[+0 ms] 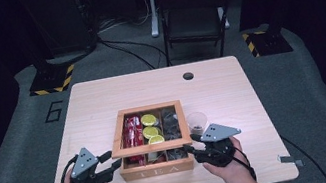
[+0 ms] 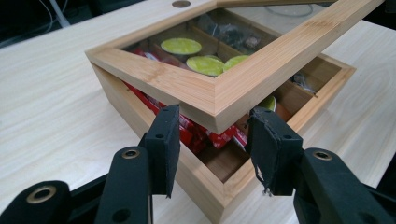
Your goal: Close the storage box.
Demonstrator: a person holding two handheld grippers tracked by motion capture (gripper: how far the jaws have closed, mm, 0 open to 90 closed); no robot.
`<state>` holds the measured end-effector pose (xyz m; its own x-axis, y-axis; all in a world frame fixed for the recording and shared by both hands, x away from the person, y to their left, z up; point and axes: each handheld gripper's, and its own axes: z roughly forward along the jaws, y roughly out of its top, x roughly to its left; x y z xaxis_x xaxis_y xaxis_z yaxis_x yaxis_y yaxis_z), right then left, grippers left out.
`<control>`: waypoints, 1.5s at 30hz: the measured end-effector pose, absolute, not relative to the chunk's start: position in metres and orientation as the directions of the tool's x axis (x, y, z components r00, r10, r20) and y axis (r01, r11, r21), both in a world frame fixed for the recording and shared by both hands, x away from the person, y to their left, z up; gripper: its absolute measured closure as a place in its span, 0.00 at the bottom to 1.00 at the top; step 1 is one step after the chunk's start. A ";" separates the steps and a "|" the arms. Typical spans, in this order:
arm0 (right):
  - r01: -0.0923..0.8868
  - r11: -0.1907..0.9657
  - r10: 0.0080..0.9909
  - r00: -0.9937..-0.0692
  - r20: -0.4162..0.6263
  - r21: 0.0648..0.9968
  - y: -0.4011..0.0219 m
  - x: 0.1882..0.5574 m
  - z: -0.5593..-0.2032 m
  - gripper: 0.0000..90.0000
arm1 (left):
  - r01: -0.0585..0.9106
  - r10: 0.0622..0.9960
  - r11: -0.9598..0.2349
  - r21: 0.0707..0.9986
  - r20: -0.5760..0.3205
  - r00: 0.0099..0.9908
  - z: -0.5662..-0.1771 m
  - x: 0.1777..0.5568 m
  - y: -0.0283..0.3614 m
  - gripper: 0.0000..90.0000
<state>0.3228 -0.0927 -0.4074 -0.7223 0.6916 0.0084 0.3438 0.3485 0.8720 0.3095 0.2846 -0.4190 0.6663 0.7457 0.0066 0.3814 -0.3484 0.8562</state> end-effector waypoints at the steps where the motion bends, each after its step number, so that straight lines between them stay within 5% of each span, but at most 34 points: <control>1: 0.342 0.357 0.688 -0.726 0.003 0.869 -0.093 0.322 -0.409 0.63 | 0.379 0.747 -0.346 0.858 0.007 0.665 -0.421 0.309 0.284 0.60; 35: 0.433 0.343 0.686 -0.721 0.093 0.834 -0.096 0.317 -0.447 0.63 | 0.449 0.737 -0.389 0.805 -0.021 0.676 -0.456 0.304 0.283 0.60; 45: 0.413 0.362 0.684 -0.727 0.063 0.836 -0.094 0.315 -0.450 0.59 | 0.460 0.724 -0.368 0.808 -0.062 0.687 -0.457 0.306 0.286 0.46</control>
<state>0.3153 -0.0937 -0.4496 -0.7270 0.6838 0.0628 0.4125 0.3618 0.8360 0.3063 0.2859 -0.4572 0.6875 0.7235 -0.0622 0.4601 -0.3676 0.8082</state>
